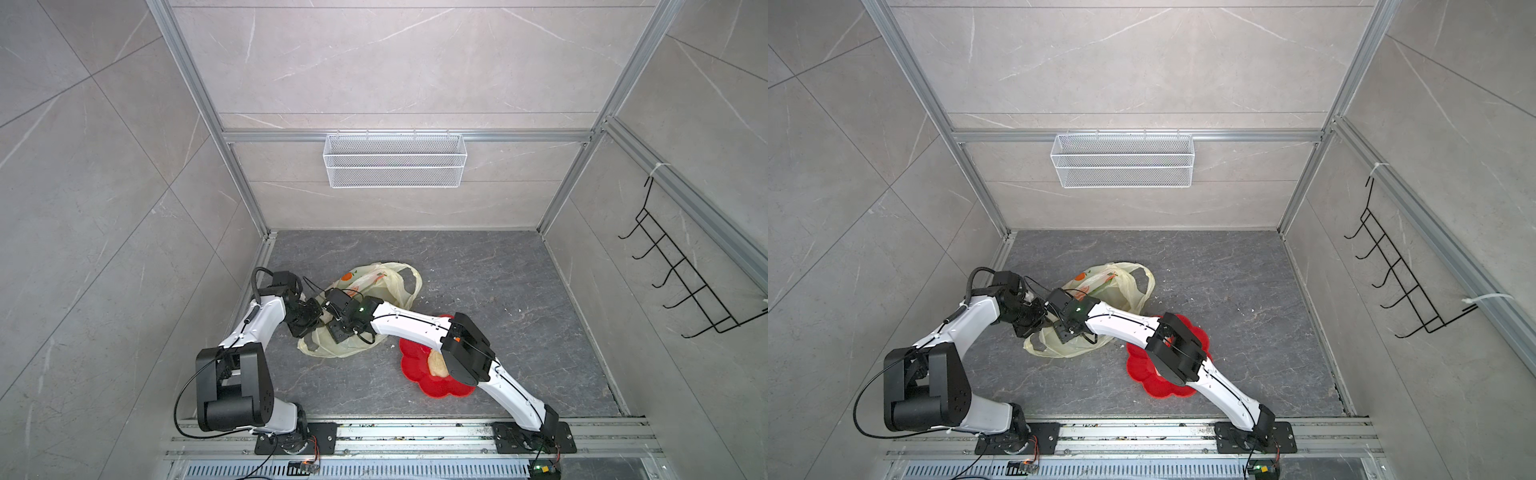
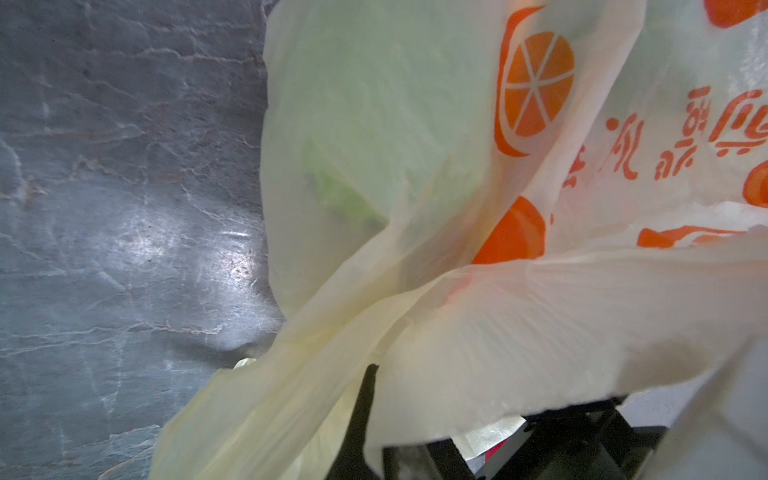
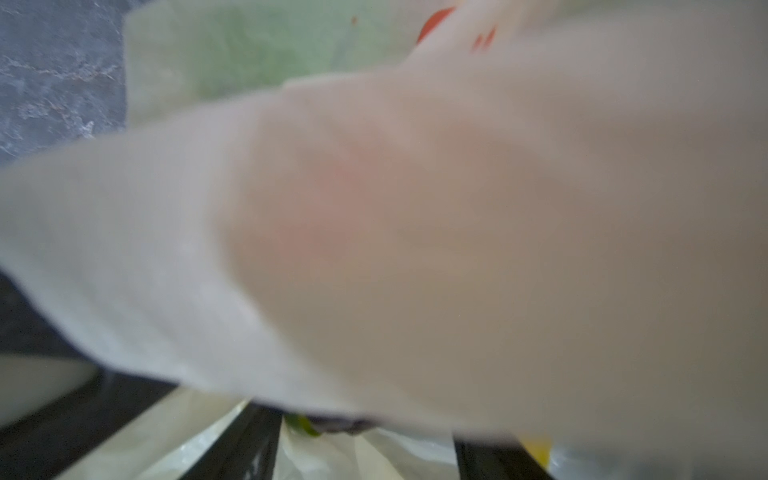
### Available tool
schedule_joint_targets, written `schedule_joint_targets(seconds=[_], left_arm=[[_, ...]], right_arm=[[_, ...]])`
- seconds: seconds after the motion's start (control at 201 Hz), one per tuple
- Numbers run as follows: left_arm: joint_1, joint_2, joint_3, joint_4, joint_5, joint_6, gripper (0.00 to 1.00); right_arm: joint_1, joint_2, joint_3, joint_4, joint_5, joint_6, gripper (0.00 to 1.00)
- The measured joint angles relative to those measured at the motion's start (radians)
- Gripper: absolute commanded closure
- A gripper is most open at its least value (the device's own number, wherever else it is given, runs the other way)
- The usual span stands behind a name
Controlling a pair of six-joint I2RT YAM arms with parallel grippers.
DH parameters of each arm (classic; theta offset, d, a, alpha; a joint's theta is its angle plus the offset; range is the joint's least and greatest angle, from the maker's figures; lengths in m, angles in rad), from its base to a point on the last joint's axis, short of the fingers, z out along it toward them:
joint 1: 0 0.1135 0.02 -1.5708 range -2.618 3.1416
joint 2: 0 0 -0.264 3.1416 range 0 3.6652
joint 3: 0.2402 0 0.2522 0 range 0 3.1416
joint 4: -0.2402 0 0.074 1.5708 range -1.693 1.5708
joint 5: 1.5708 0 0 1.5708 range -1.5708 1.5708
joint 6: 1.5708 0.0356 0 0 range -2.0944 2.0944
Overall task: Take the fake fruits out of the plastic bag
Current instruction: 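Lower the open right gripper around the dark brown fruit under the bag flap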
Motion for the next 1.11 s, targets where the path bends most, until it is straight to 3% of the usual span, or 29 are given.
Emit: schedule_joint_targets(seconds=[0.299, 0.498, 0.662, 1.006, 1.11], left_arm=[[0.000, 0.000, 0.000, 0.000, 0.000, 0.000, 0.97], [0.000, 0.000, 0.000, 0.000, 0.000, 0.000, 0.98], [0.000, 0.000, 0.000, 0.001, 0.000, 0.000, 0.98], [0.000, 0.000, 0.000, 0.000, 0.000, 0.000, 0.97], [0.000, 0.000, 0.000, 0.000, 0.000, 0.000, 0.97]], right_arm=[[-0.024, 0.000, 0.007, 0.019, 0.010, 0.017, 0.31], [-0.034, 0.034, 0.109, 0.008, 0.040, 0.016, 0.30], [-0.035, 0.085, 0.183, -0.016, 0.061, 0.011, 0.31], [-0.033, 0.096, 0.182, -0.027, 0.070, -0.012, 0.35], [-0.033, 0.098, 0.193, -0.052, 0.069, -0.011, 0.29]])
